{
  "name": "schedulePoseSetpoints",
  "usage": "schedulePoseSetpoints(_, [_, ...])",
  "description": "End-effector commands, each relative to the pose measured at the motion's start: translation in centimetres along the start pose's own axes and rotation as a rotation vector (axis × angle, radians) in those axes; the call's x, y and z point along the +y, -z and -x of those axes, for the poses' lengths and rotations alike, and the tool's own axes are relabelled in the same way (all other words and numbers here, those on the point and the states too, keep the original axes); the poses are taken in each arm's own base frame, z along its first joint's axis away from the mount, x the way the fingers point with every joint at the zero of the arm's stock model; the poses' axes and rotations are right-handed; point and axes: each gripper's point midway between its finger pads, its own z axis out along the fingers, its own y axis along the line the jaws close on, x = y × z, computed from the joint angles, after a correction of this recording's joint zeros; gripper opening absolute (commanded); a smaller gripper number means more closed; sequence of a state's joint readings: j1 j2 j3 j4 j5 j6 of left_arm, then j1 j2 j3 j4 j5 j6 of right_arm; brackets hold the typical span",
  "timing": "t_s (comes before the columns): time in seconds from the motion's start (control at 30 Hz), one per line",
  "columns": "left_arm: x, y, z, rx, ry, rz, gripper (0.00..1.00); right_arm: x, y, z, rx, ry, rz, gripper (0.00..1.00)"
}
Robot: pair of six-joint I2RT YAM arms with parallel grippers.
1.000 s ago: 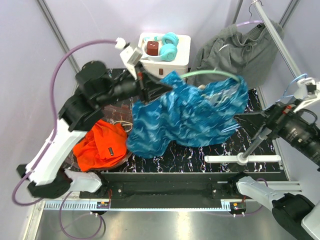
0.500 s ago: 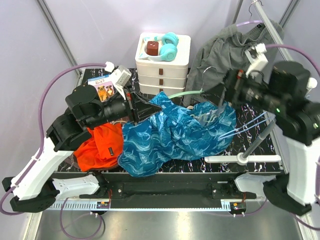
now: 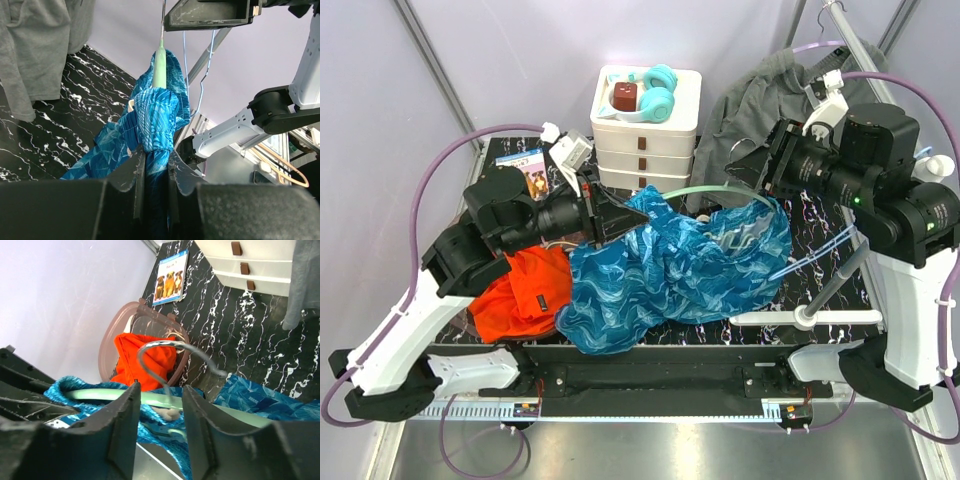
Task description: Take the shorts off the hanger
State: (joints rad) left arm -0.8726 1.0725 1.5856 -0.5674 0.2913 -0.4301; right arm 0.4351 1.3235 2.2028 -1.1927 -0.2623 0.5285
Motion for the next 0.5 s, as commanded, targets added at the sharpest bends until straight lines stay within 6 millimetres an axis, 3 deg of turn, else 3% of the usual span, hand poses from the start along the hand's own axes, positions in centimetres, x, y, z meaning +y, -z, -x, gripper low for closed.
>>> schedulePoseSetpoints(0.0, [-2.7, -0.2, 4.5, -0.145, 0.009, -0.1, 0.0, -0.2, -1.1, 0.0, -0.015, 0.054, -0.02, 0.45])
schedulePoseSetpoints(0.13, [-3.7, -1.3, 5.9, -0.154, 0.055, -0.134, 0.0, -0.9, -1.3, -0.7, -0.01, 0.065, -0.06, 0.43])
schedulePoseSetpoints(0.27, [-4.0, -1.5, 6.6, -0.172, 0.074, -0.14, 0.0, -1.4, -1.2, -1.1, -0.01, 0.051, -0.088, 0.32])
schedulePoseSetpoints(0.37, [-4.3, -1.4, 6.5, -0.183, 0.074, -0.159, 0.0, -2.0, -1.1, -1.1, -0.022, 0.061, -0.115, 0.24])
schedulePoseSetpoints(0.47, [-4.6, -1.1, 6.2, -0.186, 0.08, -0.182, 0.0, -2.7, -1.1, -0.8, -0.044, 0.077, -0.148, 0.22])
